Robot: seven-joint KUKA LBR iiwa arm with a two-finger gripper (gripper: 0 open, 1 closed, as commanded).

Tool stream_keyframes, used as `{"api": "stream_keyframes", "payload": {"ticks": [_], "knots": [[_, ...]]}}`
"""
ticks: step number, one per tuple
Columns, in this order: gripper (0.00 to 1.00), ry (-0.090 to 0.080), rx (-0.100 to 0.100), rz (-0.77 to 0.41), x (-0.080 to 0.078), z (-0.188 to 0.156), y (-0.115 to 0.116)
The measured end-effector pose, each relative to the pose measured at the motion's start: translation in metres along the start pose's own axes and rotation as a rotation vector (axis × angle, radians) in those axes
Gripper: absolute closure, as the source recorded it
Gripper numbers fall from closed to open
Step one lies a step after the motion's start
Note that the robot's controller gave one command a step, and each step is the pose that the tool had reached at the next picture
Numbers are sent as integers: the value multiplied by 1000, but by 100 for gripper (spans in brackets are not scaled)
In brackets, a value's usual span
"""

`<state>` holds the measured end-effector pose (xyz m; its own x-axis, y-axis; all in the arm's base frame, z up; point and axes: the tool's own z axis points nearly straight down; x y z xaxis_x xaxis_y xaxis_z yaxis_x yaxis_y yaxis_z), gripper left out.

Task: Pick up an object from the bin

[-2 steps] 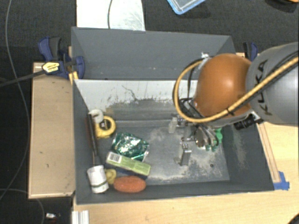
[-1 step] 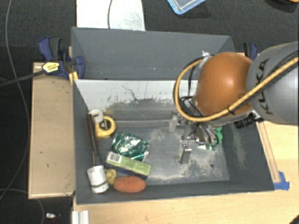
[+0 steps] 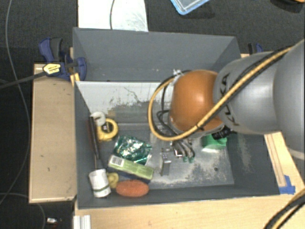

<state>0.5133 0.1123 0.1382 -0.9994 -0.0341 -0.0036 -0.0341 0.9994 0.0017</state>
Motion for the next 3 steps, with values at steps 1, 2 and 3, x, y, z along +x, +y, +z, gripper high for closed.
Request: {"api": "stream_keyframes", "payload": {"ticks": [1,2,3], "knots": [[0,-13,2,-99,-16,12,15],[0,6,7,122,-42,47,24],[100,-15,-2,191,-44,67,19]]}}
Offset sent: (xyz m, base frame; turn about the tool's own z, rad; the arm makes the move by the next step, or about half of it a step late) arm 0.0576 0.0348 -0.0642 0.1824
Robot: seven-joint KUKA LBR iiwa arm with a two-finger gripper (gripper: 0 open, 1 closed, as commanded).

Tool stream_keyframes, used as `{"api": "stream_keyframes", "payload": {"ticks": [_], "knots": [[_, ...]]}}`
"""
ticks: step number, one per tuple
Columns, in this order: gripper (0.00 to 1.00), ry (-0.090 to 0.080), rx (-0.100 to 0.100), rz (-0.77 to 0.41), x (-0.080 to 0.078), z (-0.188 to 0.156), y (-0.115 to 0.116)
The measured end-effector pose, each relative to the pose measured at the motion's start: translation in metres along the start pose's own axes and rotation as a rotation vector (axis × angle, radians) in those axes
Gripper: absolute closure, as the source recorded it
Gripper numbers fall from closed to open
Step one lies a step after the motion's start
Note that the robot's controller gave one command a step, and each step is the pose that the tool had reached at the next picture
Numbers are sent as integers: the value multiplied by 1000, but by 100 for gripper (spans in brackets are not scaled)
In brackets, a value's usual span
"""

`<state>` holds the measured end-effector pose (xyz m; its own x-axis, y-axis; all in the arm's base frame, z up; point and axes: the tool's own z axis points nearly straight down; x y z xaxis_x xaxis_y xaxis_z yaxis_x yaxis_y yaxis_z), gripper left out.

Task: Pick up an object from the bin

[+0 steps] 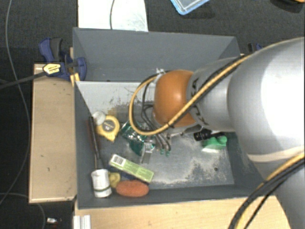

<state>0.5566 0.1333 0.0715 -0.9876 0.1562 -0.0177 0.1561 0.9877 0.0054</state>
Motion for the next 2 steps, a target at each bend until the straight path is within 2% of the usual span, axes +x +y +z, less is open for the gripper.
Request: {"api": "stream_keyframes", "payload": {"ticks": [1,2], "knots": [[100,0,0,1,0,0,0],[100,3,1,3,3,-58,-2]]}}
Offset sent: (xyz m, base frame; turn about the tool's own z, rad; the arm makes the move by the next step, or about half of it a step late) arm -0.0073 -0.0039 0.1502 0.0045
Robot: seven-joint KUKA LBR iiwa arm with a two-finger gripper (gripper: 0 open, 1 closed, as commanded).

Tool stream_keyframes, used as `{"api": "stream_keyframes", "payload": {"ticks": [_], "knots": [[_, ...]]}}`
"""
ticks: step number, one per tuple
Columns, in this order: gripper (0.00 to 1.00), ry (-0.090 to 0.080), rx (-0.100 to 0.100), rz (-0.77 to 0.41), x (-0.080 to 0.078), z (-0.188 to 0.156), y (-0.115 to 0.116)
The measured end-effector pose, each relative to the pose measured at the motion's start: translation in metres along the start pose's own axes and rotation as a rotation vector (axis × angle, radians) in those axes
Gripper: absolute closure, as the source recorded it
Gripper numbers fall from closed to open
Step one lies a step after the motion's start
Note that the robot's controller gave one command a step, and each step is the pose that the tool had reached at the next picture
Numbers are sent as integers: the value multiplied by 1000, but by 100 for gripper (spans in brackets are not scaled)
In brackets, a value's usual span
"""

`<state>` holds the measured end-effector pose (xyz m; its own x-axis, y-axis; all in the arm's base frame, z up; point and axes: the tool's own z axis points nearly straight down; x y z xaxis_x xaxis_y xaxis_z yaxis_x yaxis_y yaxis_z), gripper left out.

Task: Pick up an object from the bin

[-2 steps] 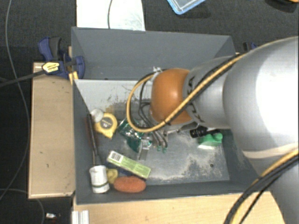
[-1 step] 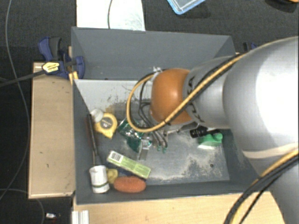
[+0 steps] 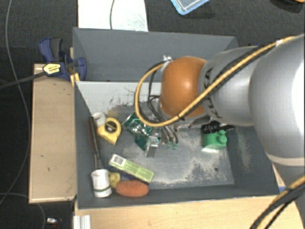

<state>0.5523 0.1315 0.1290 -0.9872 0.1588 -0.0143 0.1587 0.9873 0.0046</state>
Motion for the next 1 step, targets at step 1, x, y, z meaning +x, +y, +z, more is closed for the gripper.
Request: {"api": "stream_keyframes", "payload": {"ticks": [1], "knots": [[100,1,1,-1,1,-76,-3]]}}
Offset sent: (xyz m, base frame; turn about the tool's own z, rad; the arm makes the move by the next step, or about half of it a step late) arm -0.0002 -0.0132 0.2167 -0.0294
